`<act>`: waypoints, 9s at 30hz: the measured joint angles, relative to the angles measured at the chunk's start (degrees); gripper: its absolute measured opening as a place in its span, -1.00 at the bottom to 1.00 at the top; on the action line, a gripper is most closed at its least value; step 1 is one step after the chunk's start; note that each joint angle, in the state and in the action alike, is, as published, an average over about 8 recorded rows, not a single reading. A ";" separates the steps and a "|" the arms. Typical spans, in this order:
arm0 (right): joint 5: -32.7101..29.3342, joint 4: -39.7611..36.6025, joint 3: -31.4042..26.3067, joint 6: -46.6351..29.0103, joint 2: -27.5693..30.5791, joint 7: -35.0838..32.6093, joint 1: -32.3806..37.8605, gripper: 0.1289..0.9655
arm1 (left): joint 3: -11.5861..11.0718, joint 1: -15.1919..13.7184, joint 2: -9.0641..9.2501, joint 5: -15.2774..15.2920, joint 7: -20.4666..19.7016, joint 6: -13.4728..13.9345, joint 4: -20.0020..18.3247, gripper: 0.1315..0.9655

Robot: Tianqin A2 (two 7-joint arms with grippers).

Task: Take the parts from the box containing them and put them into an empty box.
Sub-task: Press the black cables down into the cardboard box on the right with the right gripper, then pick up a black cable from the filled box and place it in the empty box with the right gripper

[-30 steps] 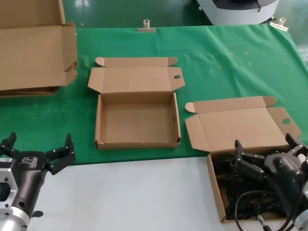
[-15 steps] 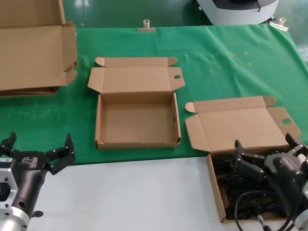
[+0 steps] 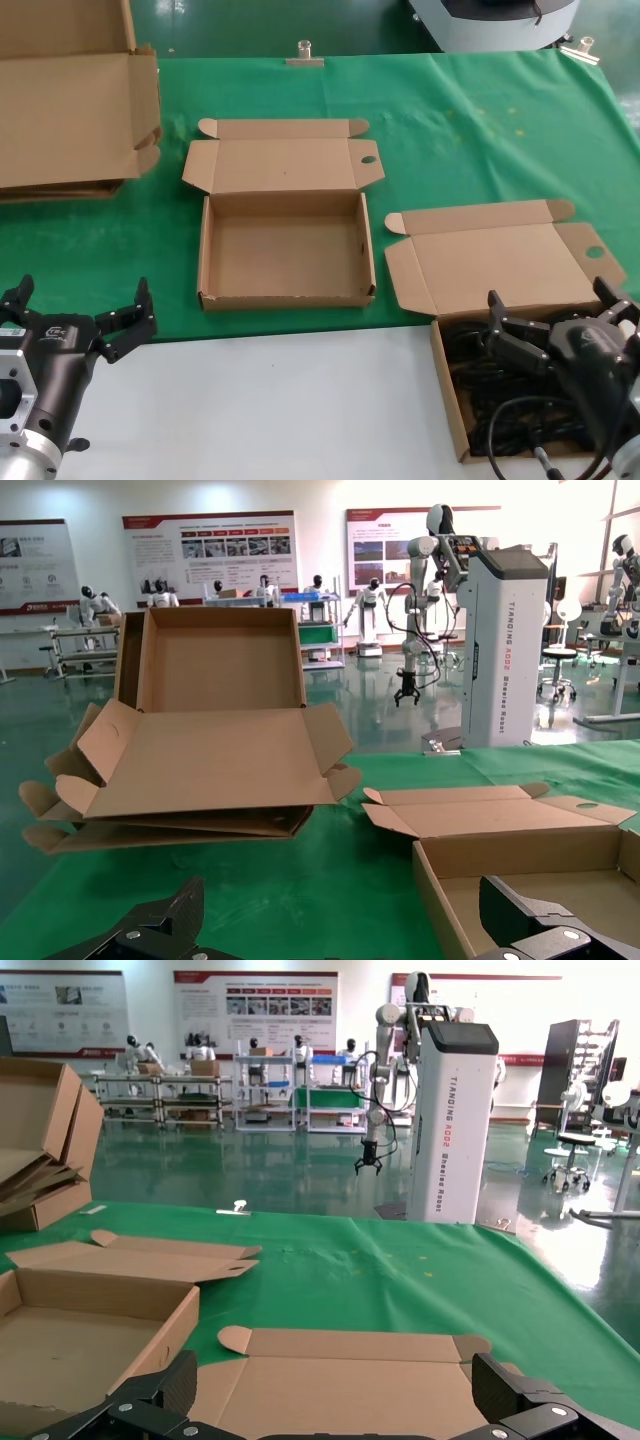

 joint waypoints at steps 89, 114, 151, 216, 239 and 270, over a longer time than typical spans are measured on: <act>22.32 7.79 -36.60 -9.54 56.15 11.25 25.58 1.00 | 0.00 0.00 0.00 0.02 -0.02 0.00 0.00 -0.90; -13.69 -18.68 -39.89 -58.83 37.13 12.70 51.16 1.00 | 0.00 0.00 0.00 0.02 -0.02 0.00 0.00 -0.90; -27.78 -42.48 -31.74 -58.50 20.77 -4.53 54.61 0.61 | 0.00 0.00 0.00 0.02 -0.02 0.00 0.00 -0.90; -27.42 -25.74 -27.06 -63.53 18.31 5.49 60.37 -0.76 | 0.00 0.00 0.00 0.02 -0.02 0.00 0.00 -0.90; -31.49 -50.92 -33.72 -53.92 -5.16 -7.63 71.01 -0.77 | 0.00 0.00 0.00 0.02 -0.02 0.00 0.00 -0.90; -1.10 -71.88 -65.18 -28.01 -18.13 -20.16 75.11 -0.77 | 0.00 0.00 0.00 0.02 -0.02 0.00 0.00 -0.90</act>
